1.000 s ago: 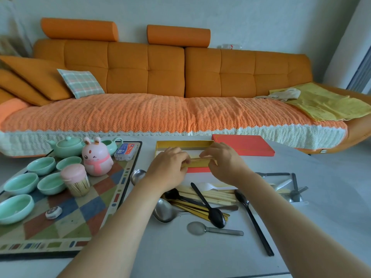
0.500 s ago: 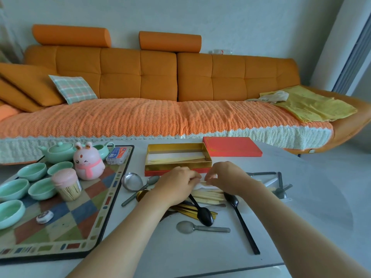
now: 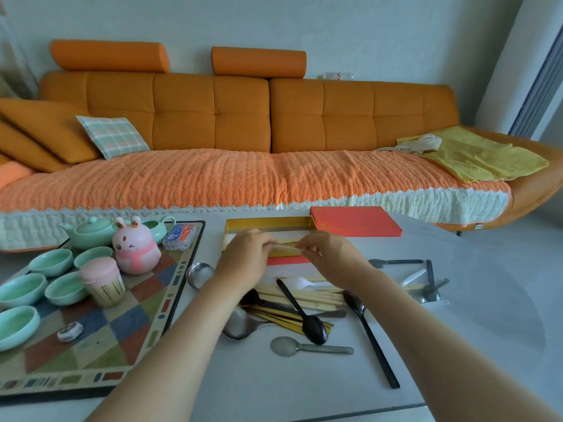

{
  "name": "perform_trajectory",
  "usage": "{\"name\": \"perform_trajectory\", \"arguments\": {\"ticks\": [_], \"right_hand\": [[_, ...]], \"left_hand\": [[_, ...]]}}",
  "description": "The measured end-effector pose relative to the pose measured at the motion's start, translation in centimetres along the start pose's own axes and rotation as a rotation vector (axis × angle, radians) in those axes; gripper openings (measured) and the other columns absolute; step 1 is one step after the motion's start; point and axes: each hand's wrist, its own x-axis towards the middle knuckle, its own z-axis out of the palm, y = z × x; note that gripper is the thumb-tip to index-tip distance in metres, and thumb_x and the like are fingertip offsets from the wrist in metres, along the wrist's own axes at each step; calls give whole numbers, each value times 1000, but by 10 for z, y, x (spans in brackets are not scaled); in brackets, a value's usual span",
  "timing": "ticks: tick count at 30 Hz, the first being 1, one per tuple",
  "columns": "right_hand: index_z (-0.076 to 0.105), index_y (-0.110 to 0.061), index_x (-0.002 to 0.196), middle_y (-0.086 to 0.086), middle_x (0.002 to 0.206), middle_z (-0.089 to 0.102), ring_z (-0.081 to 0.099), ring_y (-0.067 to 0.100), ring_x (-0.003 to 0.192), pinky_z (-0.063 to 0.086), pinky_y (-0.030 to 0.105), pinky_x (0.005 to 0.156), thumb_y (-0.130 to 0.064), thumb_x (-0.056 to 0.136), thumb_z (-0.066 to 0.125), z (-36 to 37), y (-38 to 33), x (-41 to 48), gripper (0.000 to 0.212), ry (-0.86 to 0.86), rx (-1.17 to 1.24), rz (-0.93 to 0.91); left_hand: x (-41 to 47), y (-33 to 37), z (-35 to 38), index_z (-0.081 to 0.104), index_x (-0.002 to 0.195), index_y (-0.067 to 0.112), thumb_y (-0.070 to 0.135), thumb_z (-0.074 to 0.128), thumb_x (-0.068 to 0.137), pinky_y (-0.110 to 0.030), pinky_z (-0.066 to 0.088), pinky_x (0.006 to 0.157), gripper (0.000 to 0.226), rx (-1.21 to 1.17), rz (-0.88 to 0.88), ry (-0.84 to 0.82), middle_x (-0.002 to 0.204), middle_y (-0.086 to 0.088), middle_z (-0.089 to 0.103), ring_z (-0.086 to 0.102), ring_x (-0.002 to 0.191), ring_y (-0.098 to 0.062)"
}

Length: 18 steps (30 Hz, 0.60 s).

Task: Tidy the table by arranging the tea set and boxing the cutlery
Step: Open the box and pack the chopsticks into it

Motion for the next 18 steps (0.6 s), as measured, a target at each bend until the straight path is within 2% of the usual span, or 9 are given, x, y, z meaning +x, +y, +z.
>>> {"name": "perform_trajectory", "arguments": {"ticks": [2, 5, 7, 10, 14, 18], "right_hand": [[68, -20, 114, -6, 103, 62, 58, 13, 85, 52, 32, 74, -18, 100, 49, -1, 7, 2, 24, 29, -19, 5], [70, -17, 115, -2, 107, 62, 57, 16, 93, 49, 30, 77, -13, 100, 48, 2, 16, 6, 27, 136, -37, 13], [71, -15, 113, 1, 106, 63, 58, 20, 96, 47, 29, 78, -10, 99, 49, 5, 16, 11, 26, 174, -43, 5], [72, -13, 111, 4, 104, 64, 58, 24, 96, 45, 29, 80, -6, 98, 51, 12, 12, 19, 26, 202, -50, -15], [73, -16, 112, 4, 106, 65, 57, 27, 98, 48, 38, 84, -6, 98, 49, 22, 5, 31, 29, 194, -82, 22], [70, -25, 116, -1, 113, 63, 57, 24, 103, 42, 39, 91, -8, 99, 46, 26, 1, 41, 34, 104, -174, 103]], "left_hand": [[2, -11, -10, 72, 108, 18, 16, 55, 98, -28, 47, 85, 20, 6, -44, 70, 102, 3, 66, 58, 94, -12], [4, -30, -23, 72, 106, 16, 12, 53, 98, -26, 41, 80, 21, 25, -112, 136, 103, 2, 64, 54, 92, -12], [5, -40, -27, 72, 104, 16, 12, 54, 98, -28, 41, 78, 20, 59, -134, 162, 101, -1, 64, 56, 95, -18], [4, -47, -26, 72, 106, 14, 10, 54, 97, -33, 43, 83, 21, 120, -161, 163, 103, -4, 63, 54, 104, -25], [0, -42, -22, 58, 132, 18, 14, 52, 97, -37, 34, 101, 36, 265, -112, 80, 125, -4, 55, 40, 119, -25], [0, -40, -13, 54, 137, 23, 28, 50, 99, -36, 31, 106, 38, 238, -25, -130, 134, 3, 55, 42, 125, -20]]}}
